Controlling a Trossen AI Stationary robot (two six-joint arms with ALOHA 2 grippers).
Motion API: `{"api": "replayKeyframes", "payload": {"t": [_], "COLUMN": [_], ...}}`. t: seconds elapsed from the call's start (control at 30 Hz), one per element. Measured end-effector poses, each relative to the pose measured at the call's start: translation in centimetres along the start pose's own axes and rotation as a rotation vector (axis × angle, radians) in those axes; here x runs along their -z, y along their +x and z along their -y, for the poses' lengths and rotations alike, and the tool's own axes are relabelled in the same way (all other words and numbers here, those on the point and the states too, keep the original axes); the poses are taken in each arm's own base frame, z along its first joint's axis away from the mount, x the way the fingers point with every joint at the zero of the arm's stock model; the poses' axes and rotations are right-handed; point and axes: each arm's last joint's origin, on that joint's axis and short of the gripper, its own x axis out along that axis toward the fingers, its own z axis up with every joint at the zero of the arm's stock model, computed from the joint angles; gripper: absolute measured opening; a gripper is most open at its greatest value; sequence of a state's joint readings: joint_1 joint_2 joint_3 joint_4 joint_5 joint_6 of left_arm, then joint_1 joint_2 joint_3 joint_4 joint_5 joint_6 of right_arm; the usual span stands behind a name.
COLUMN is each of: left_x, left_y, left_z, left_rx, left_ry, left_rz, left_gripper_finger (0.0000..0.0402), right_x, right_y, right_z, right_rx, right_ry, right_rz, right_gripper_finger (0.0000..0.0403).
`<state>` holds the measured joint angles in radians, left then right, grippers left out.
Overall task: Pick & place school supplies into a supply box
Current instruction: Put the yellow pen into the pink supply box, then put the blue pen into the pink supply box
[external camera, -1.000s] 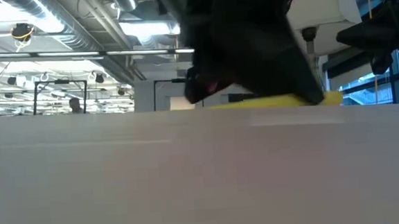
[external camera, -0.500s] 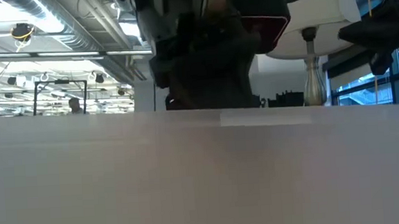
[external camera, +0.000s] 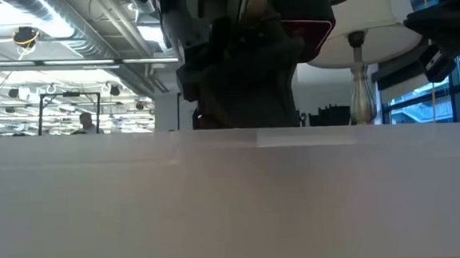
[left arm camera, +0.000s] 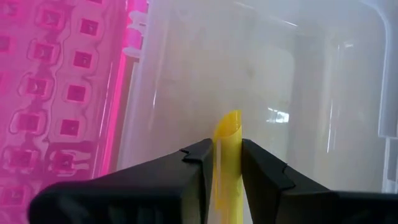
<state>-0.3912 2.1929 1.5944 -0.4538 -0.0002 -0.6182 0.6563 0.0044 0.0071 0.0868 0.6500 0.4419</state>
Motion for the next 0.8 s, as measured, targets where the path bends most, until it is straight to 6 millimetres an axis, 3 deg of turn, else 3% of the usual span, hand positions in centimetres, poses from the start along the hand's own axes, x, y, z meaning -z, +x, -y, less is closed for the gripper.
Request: {"api": "replayKeyframes", "payload": {"t": [0.47,0.8], "left_x": [-0.2,-2.4], "left_y": [-0.2,-4.1], "left_z": [0.0,0.8], "left_rx": [0.072,0.206], "left_ry": [-0.029,-0.063], "left_rz": [-0.044,0.071], "left_gripper_finger": [0.0124,0.0125], "right_x": [0.0,0.0], "right_y": [0.0,0.0], "right_z": [0.0,0.0], "right_rx": [0.000,0.000], "right_ry": [-0.002,-0.056], "right_rz": [0.000,-0.001], "right_gripper_finger": [0.0033,0.0035]}}
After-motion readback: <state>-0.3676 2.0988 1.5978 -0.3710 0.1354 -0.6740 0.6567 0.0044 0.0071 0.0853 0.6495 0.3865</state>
